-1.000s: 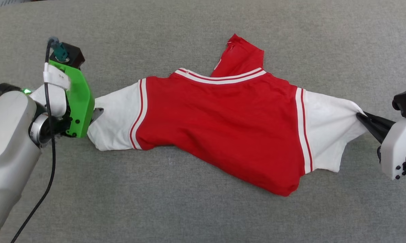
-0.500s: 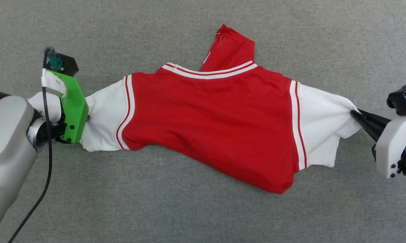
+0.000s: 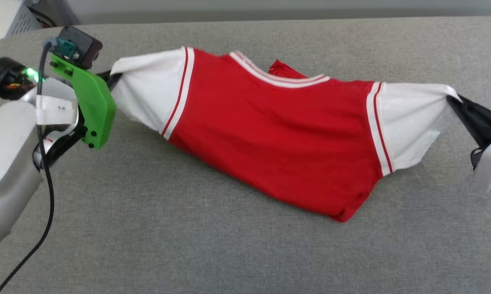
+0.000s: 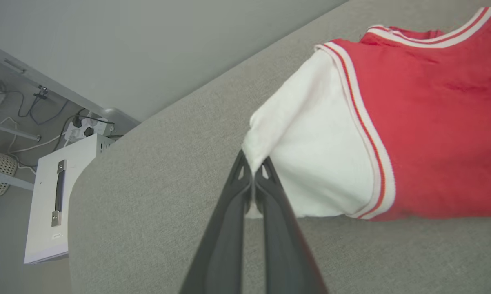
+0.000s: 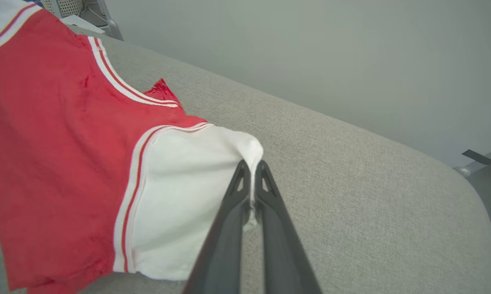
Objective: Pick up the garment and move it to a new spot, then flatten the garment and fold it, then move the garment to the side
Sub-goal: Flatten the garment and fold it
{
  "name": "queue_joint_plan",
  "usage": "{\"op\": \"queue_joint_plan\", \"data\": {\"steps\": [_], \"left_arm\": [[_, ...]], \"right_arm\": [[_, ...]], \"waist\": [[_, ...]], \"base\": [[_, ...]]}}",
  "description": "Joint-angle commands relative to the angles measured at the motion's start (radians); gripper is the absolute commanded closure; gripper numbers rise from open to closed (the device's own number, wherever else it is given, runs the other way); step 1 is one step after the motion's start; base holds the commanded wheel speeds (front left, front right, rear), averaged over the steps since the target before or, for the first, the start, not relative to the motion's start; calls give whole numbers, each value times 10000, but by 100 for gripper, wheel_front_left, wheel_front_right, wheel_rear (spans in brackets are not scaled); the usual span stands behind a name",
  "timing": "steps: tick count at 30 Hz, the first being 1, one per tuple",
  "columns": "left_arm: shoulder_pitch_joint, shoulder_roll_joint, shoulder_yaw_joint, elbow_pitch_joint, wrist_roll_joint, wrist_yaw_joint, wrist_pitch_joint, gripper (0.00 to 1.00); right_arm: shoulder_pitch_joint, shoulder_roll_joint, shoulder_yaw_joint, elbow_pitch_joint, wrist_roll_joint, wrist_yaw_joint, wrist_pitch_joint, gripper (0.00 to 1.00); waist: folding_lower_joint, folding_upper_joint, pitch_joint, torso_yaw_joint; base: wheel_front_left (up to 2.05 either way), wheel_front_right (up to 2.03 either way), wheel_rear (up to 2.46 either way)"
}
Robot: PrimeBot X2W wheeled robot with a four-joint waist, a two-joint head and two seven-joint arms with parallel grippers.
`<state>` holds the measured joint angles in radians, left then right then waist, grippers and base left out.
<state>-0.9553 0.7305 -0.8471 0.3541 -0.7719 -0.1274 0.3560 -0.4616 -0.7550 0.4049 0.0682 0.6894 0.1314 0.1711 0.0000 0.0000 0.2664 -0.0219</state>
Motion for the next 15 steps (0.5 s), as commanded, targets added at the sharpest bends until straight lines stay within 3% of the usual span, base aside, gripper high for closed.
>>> {"op": "queue_joint_plan", "data": {"steps": [1,9,15], "left_arm": [[-266,141,123,-260,140,81,-216,100],[-1129,172,683,-1761,491,580,-829,100],[-2753,-510,903,-1485,921,571,-1019,100]], "right_arm": [[-238,-73,-155,-130,-65,-7,-119,100],[-1248,-425,-1026,-680,-264,-7,-6,100],[-3588,-420,-852,-433,-583,-7,487,100]], "waist": [[0,0,-356,185],[0,0,-368,203],[0,0,526,111]], "base": [[0,0,0],[0,0,0],[0,0,0]]}}
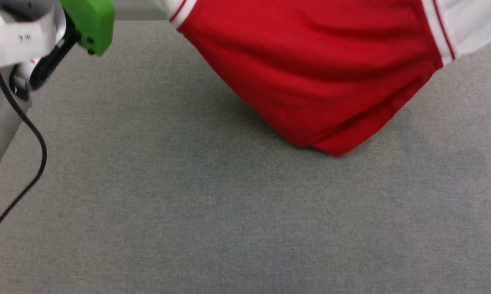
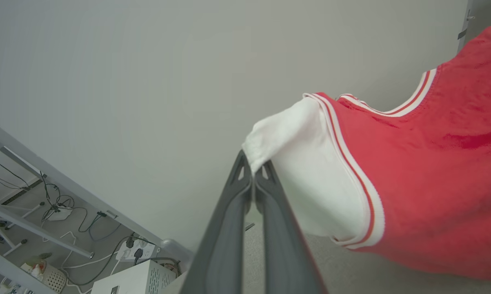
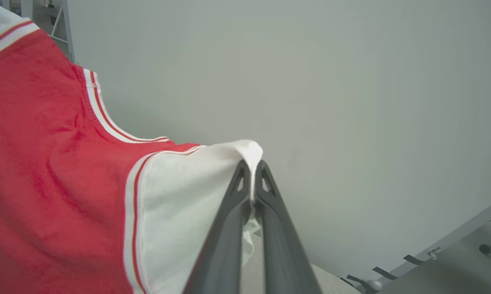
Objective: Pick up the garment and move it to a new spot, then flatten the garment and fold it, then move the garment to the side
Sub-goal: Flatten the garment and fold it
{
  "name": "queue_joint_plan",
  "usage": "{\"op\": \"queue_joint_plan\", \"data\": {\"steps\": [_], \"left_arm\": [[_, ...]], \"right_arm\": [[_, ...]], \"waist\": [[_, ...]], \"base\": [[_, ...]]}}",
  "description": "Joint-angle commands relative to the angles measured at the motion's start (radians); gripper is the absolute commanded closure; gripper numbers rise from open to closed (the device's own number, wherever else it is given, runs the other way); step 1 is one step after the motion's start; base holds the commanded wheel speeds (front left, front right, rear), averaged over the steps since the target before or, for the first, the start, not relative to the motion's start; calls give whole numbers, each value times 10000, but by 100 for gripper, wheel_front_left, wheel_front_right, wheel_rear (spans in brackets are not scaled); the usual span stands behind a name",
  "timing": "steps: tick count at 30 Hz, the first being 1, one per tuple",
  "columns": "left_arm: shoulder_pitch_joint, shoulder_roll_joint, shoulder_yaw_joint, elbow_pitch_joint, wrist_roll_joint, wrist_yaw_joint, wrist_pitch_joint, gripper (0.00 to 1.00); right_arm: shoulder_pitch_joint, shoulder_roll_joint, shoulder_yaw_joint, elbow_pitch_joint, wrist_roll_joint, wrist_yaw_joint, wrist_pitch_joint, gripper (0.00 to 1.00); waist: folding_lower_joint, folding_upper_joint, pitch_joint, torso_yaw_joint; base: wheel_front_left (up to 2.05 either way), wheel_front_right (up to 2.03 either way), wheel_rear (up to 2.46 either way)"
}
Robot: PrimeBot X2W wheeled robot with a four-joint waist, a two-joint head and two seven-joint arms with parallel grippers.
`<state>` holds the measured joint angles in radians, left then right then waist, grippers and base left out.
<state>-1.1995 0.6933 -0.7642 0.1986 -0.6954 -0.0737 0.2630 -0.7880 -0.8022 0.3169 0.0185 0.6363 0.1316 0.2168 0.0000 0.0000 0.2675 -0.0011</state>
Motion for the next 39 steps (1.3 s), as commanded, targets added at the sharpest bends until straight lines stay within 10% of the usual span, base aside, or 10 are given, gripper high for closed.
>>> {"op": "queue_joint_plan", "data": {"steps": [1,24,39], "left_arm": [[-608,-275,113,223,207,17,-126,100],[-8261,-2213,159,5690,1562,-558,-3276,100],[-5565,-1856,-1309,6783,-631,-568,-4849,100]], "right_arm": [[-771,116,80,191,-57,-9,90,100],[-10828,2496,2030,6410,-1753,-9,-1459,100],[-9057,3051,4890,7824,-6,-9,-3506,100]], "waist": [[0,0,690,-112],[0,0,3267,-279],[0,0,2808,-403]], "base": [[0,0,0],[0,0,0],[0,0,0]]}}
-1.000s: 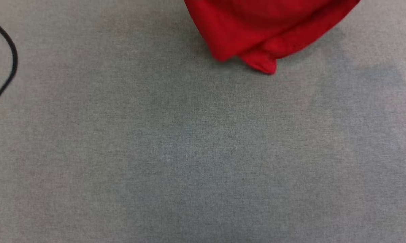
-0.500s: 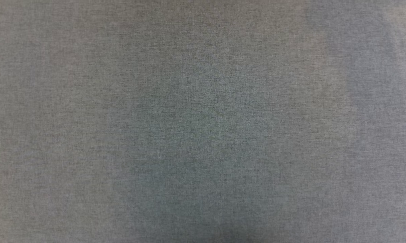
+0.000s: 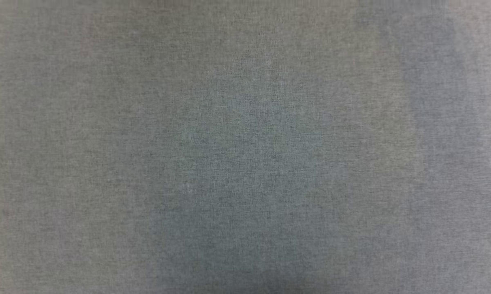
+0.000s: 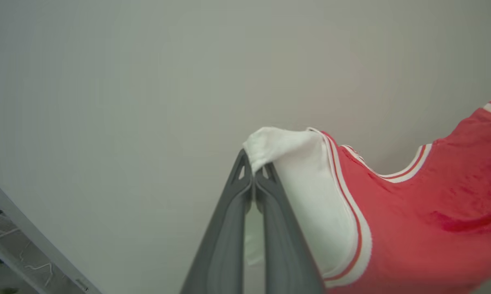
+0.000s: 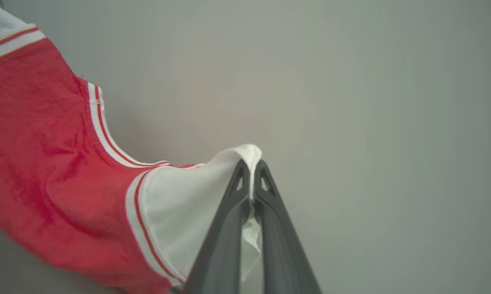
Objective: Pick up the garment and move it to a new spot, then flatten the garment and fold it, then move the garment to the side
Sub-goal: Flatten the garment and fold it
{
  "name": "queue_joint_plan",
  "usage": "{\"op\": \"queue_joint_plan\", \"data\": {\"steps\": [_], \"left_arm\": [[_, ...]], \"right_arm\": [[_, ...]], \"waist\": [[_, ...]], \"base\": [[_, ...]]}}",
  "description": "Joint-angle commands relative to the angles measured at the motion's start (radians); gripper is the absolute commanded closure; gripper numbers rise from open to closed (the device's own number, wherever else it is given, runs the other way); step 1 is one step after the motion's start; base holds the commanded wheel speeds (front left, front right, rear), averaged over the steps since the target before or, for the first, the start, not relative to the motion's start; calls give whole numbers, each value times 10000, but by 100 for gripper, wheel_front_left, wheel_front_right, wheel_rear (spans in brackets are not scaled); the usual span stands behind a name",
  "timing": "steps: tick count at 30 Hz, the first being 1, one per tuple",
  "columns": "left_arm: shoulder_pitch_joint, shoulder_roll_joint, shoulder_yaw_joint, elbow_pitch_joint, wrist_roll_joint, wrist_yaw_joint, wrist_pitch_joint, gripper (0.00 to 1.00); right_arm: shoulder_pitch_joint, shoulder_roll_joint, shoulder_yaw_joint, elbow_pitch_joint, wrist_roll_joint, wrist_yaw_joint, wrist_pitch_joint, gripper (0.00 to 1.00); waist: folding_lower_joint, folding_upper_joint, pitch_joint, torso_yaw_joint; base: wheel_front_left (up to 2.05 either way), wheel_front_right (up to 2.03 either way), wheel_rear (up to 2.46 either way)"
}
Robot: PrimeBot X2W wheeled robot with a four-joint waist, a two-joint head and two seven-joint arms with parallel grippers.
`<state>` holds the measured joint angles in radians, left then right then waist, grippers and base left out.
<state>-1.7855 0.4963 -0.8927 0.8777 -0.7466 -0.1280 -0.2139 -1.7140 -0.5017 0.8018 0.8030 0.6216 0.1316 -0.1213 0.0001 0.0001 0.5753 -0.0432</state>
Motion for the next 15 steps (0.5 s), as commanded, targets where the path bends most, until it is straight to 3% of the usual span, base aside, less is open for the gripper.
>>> {"op": "queue_joint_plan", "data": {"steps": [1,9,15], "left_arm": [[645,201,-76,-52,-219,-26,-150,100],[4186,726,61,-860,-881,90,-463,100],[7527,1194,1075,-2663,-1013,880,-475,100]], "right_arm": [[467,81,136,-35,307,-9,-258,100],[3225,-26,1179,-588,1438,-9,-1008,100],[5398,-552,1871,-1447,1908,-9,-1195,100]], "waist": [[-1,-1,-395,11],[-1,-1,-1581,160],[-1,-1,-2427,182]], "base": [[0,0,0],[0,0,0],[0,0,0]]}}
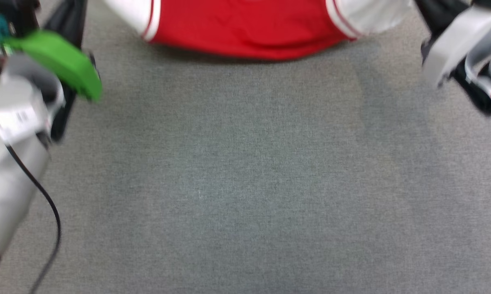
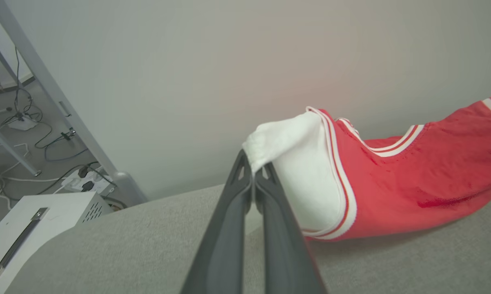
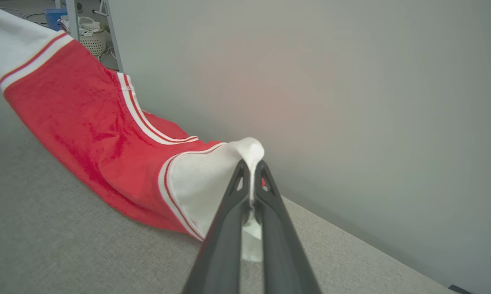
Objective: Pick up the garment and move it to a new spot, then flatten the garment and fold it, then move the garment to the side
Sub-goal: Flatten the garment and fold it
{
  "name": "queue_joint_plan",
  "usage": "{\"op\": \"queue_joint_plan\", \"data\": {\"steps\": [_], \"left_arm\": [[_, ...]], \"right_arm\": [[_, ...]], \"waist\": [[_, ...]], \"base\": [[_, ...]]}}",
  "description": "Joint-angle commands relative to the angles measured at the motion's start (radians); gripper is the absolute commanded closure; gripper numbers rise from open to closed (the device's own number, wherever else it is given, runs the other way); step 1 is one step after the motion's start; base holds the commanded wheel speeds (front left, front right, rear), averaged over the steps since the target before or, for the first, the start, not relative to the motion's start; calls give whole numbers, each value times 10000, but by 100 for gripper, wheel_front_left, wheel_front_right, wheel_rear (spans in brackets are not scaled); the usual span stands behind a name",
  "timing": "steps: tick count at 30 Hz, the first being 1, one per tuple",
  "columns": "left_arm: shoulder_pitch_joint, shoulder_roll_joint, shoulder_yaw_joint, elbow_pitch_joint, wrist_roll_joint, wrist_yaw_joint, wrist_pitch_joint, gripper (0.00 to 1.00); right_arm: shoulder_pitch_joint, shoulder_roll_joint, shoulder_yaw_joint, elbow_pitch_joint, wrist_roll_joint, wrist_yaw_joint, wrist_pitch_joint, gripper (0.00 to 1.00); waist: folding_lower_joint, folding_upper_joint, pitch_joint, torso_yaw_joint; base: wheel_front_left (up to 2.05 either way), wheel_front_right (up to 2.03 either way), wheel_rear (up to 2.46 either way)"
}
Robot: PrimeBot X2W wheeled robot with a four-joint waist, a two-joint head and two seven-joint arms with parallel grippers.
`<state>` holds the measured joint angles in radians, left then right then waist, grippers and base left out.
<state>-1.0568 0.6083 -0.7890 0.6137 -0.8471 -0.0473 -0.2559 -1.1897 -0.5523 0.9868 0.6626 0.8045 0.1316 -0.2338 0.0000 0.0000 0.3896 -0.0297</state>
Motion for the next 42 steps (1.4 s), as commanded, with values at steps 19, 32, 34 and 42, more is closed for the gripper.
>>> {"op": "queue_joint_plan", "data": {"steps": [19,32,34,42], "left_arm": [[8736,295,1707,-3222,-122,1774,-58,100],[11514,72,2644,-4036,-86,2367,-58,100],[11555,-9,2673,-4114,-1,2377,-58,100],[11163,-295,2739,-4476,624,2305,-58,100]], "right_arm": [[7541,-1795,-1014,-1938,465,-9,-206,100],[11923,-1886,-3449,-3344,413,-9,944,100],[12205,-1862,-3697,-3617,399,-9,1342,100],[12224,-1828,-5404,-4914,130,-9,2333,0]], "waist": [[0,0,-2606,102],[0,0,-2964,98],[0,0,-2944,138],[0,0,-2716,342]], "base": [[0,0,0],[0,0,0],[0,0,0],[0,0,0]]}}
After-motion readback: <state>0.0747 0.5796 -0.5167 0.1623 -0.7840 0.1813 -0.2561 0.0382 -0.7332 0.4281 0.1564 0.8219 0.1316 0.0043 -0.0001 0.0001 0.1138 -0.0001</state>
